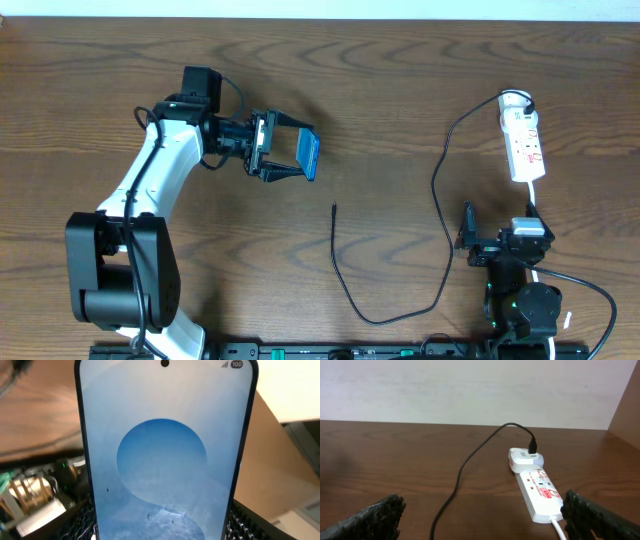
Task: Plug charger to phone and switch on socket
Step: 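Tilt the held phone upward with the left gripper, then move the right gripper toward the phone held by the left gripper, then close the right gripper on the phone's edge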
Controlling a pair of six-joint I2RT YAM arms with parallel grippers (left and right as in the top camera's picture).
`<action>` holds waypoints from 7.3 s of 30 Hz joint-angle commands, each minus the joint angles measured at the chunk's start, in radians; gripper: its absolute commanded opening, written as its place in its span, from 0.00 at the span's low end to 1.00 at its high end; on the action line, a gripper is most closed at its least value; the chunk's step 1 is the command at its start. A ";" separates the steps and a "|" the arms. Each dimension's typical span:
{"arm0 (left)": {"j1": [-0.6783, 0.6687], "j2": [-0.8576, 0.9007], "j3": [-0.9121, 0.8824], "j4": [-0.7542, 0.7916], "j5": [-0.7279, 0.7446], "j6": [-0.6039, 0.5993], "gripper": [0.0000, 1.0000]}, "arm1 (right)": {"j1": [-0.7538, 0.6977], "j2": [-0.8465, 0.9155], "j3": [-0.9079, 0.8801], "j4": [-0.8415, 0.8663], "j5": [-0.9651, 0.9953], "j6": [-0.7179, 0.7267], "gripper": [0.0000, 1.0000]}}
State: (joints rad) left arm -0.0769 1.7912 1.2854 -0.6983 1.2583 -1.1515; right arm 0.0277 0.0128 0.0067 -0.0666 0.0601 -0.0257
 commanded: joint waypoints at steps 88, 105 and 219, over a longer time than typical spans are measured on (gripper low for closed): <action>-0.002 -0.032 0.004 0.704 -0.362 -0.104 0.07 | 0.006 0.608 0.516 -0.035 -0.601 0.017 0.99; -0.011 -0.032 0.004 0.716 -0.432 -0.156 0.07 | 0.029 1.287 0.961 -0.035 -0.948 0.021 0.99; -0.381 -0.032 0.004 0.843 -0.507 -0.552 0.07 | 0.269 1.381 0.984 0.014 -0.477 0.310 0.23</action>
State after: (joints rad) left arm -0.4603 1.7893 1.2816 0.1314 0.7357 -1.7020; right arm 0.2863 1.3949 0.9699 -0.0486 -0.4072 0.2848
